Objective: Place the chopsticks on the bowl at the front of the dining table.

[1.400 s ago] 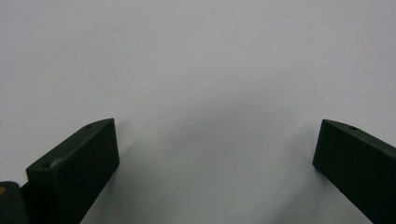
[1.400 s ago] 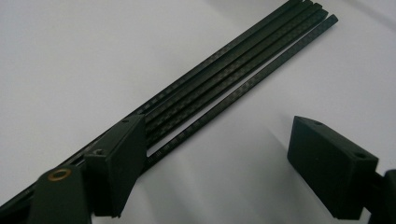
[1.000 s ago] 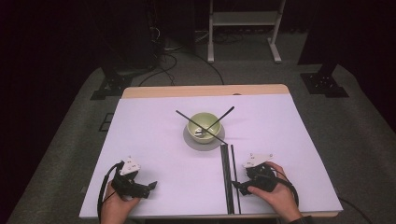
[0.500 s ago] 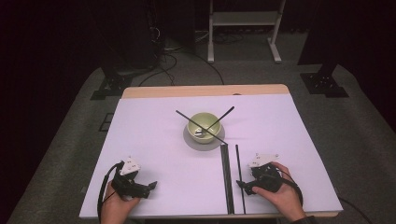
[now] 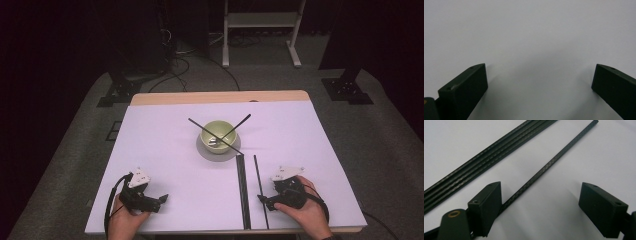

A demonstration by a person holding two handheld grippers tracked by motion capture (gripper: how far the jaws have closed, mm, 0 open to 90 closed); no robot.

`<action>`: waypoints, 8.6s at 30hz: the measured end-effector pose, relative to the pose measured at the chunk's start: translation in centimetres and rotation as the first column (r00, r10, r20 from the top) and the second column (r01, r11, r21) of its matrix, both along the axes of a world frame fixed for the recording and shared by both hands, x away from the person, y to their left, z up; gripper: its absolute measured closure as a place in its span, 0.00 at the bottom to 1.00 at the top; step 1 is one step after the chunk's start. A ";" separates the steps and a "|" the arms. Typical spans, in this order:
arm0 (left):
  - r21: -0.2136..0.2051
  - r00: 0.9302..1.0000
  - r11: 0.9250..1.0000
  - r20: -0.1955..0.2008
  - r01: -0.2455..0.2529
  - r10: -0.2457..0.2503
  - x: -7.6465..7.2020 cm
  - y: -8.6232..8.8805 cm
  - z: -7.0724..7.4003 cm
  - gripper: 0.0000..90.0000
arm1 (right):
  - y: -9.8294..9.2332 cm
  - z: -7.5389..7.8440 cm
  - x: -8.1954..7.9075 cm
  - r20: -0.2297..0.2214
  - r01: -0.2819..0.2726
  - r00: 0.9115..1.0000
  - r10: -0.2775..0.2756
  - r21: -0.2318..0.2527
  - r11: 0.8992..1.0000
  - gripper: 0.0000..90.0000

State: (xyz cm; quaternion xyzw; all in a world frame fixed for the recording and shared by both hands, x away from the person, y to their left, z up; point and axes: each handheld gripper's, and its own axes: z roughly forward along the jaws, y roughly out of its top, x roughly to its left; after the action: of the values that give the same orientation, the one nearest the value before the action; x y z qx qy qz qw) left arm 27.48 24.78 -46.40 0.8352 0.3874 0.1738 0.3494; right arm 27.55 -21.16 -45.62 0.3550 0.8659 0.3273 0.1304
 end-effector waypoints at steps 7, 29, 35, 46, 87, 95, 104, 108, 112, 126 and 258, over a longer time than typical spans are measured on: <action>0.000 1.000 1.000 0.000 0.000 0.000 0.0 0.0 0.0 0.00 | -1.0 0.0 -0.5 -0.003 0.020 1.000 -0.020 0.002 1.000 0.19; 0.001 1.000 1.000 0.002 0.001 -0.001 0.0 0.0 0.0 0.00 | -4.1 0.0 -0.3 -0.007 0.089 0.996 -0.089 -0.002 0.996 0.19; 0.001 1.000 1.000 0.003 0.000 0.000 0.0 0.0 0.0 0.00 | -4.2 0.1 0.2 -0.014 0.076 0.997 -0.076 -0.011 0.997 0.19; -0.001 1.000 1.000 0.000 0.000 0.000 0.0 0.0 0.0 0.00 | -5.0 0.1 0.7 -0.004 0.077 0.997 -0.077 -0.011 0.997 0.19; 0.000 1.000 1.000 -0.002 0.000 0.000 0.0 0.0 0.0 0.00 | -9.8 0.0 1.3 0.008 0.203 0.979 -0.203 0.008 0.979 0.21; 0.003 1.000 1.000 -0.002 -0.001 0.001 0.0 0.0 0.0 0.00 | -9.6 0.4 1.2 0.014 0.193 0.981 -0.194 0.039 0.980 0.25; 0.004 1.000 1.000 -0.003 -0.001 0.001 0.0 0.0 0.0 0.00 | -9.2 0.9 1.5 0.028 0.175 0.984 -0.177 0.068 0.982 0.31; 0.004 1.000 1.000 -0.003 0.000 0.000 0.0 0.0 0.0 0.00 | -9.0 1.1 1.6 0.029 0.165 0.985 -0.168 0.082 0.983 0.34; 0.004 1.000 1.000 -0.003 0.000 0.000 0.0 0.0 0.0 0.00 | -8.8 1.3 1.8 0.029 0.155 0.987 -0.159 0.096 0.983 0.37; 0.002 1.000 1.000 -0.003 0.000 0.000 0.0 0.0 0.0 0.00 | -8.0 1.7 2.7 0.032 0.119 0.992 -0.124 0.119 0.986 0.46; 0.004 1.000 1.000 -0.003 0.002 -0.002 0.1 0.0 0.0 0.00 | -3.1 4.1 7.1 -0.021 0.072 0.997 -0.069 0.134 0.988 0.96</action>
State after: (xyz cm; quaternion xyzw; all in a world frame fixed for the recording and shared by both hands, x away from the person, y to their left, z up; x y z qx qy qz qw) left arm 27.55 24.78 -46.38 0.8364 0.3869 0.1732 0.3476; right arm 34.68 -24.22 -41.51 0.3961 0.8299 0.3771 0.1105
